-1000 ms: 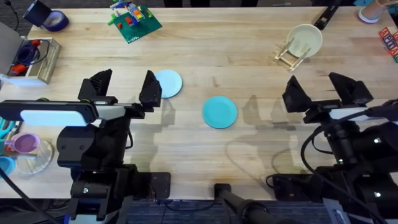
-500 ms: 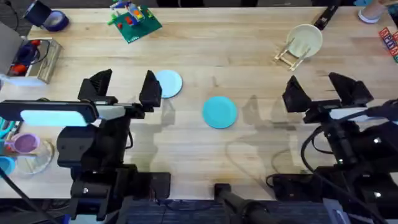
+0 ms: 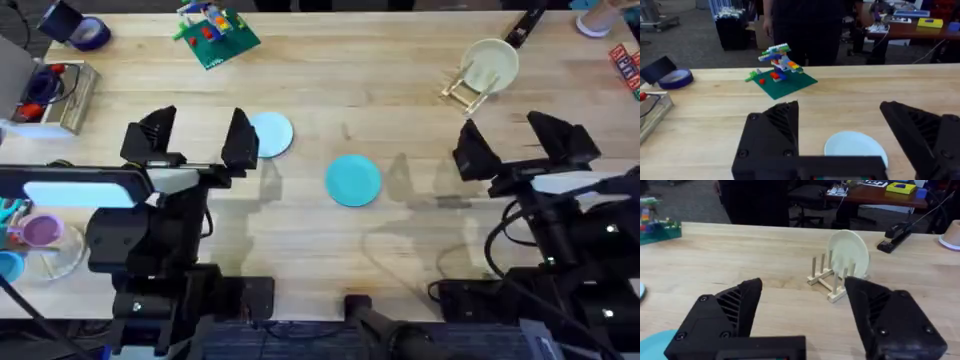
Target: Pick up the plates from the table one by one and place each into a slot on the dish rack.
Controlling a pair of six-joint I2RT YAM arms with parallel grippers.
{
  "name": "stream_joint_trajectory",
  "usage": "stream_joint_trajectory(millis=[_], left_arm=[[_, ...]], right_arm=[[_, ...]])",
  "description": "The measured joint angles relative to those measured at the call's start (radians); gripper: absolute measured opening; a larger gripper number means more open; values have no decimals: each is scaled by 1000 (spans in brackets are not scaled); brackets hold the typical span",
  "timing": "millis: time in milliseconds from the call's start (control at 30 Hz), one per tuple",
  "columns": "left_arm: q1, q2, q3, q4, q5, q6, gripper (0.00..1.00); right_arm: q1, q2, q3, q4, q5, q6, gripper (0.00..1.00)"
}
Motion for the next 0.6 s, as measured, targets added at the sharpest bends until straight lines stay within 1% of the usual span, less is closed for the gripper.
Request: stream_joint_trajectory(millis=[100,200,333,400,467,600], left_arm=[[0,0,39,-82,0,0,994],[0,0,124,-185,0,0,994],[0,1,273,-325,0,0,994],[0,12,341,-376,0,0,994],[0,41,413,-428,0,0,994],[0,149,577,-543,0,0,994]], right_arm=[[0,1,28,-45,-6,0,994],[0,2,93,-120,-8,0,993],[0,2,223,-247,-8,0,993],[0,15,296,-311,-8,0,993],[0,41,368,-364,-8,0,993],[0,136,518,-466,-8,0,993]])
